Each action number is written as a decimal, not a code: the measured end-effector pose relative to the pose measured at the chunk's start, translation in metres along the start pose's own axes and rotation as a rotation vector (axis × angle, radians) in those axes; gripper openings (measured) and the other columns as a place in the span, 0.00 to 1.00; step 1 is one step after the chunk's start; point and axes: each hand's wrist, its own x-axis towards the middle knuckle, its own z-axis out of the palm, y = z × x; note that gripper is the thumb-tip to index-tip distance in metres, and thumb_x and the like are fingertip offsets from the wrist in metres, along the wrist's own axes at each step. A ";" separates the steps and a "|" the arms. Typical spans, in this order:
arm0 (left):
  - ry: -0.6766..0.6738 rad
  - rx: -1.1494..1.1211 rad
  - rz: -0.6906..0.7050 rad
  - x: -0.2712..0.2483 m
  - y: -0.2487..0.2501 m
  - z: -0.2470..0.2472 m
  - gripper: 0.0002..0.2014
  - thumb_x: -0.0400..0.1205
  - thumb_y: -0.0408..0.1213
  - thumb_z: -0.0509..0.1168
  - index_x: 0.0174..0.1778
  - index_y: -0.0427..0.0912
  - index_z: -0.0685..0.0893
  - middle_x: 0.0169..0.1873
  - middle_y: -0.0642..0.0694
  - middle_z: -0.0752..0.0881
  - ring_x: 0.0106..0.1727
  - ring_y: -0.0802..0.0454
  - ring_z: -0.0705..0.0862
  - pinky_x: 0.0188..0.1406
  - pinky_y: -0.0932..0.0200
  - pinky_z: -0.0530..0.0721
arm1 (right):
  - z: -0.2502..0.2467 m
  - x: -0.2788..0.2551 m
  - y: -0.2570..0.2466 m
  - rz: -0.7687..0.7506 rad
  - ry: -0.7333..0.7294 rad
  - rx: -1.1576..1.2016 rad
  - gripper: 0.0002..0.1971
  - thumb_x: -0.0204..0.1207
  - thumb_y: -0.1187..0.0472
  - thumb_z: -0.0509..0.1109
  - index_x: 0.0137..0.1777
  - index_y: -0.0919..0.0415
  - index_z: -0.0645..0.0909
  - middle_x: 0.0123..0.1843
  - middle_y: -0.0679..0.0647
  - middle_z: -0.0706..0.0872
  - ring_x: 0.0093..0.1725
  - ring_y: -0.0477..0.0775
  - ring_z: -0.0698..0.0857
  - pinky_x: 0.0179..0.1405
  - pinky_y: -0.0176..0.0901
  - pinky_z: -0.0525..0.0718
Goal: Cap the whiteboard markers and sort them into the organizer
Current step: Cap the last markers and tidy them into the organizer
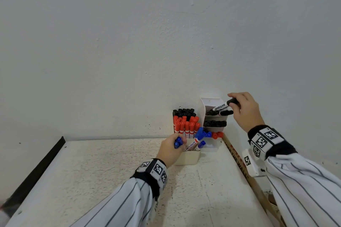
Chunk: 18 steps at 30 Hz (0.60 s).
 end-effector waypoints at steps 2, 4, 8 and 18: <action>-0.005 0.000 -0.005 0.000 0.000 0.000 0.14 0.76 0.25 0.66 0.37 0.52 0.76 0.45 0.49 0.83 0.48 0.56 0.81 0.41 0.83 0.74 | 0.000 0.001 -0.001 0.028 0.003 0.037 0.11 0.72 0.72 0.70 0.55 0.69 0.82 0.49 0.62 0.84 0.45 0.53 0.81 0.45 0.22 0.73; -0.008 -0.003 -0.014 0.000 -0.001 0.000 0.15 0.76 0.25 0.66 0.37 0.53 0.76 0.46 0.49 0.84 0.49 0.56 0.81 0.42 0.82 0.74 | 0.002 0.001 0.000 0.050 -0.065 0.081 0.11 0.72 0.71 0.72 0.54 0.68 0.83 0.49 0.61 0.86 0.44 0.52 0.81 0.46 0.23 0.75; -0.012 -0.007 -0.029 0.000 -0.002 0.001 0.15 0.76 0.25 0.66 0.36 0.53 0.76 0.46 0.50 0.83 0.49 0.56 0.81 0.41 0.82 0.74 | 0.012 -0.003 0.002 -0.031 -0.244 0.029 0.15 0.74 0.72 0.68 0.61 0.64 0.83 0.54 0.62 0.86 0.56 0.60 0.83 0.58 0.39 0.74; -0.012 0.010 -0.046 0.000 -0.001 0.001 0.14 0.76 0.24 0.65 0.39 0.51 0.76 0.46 0.51 0.83 0.50 0.56 0.80 0.41 0.84 0.73 | 0.015 -0.010 -0.003 0.131 -0.355 -0.238 0.20 0.77 0.61 0.63 0.69 0.48 0.74 0.60 0.51 0.81 0.67 0.52 0.70 0.58 0.42 0.51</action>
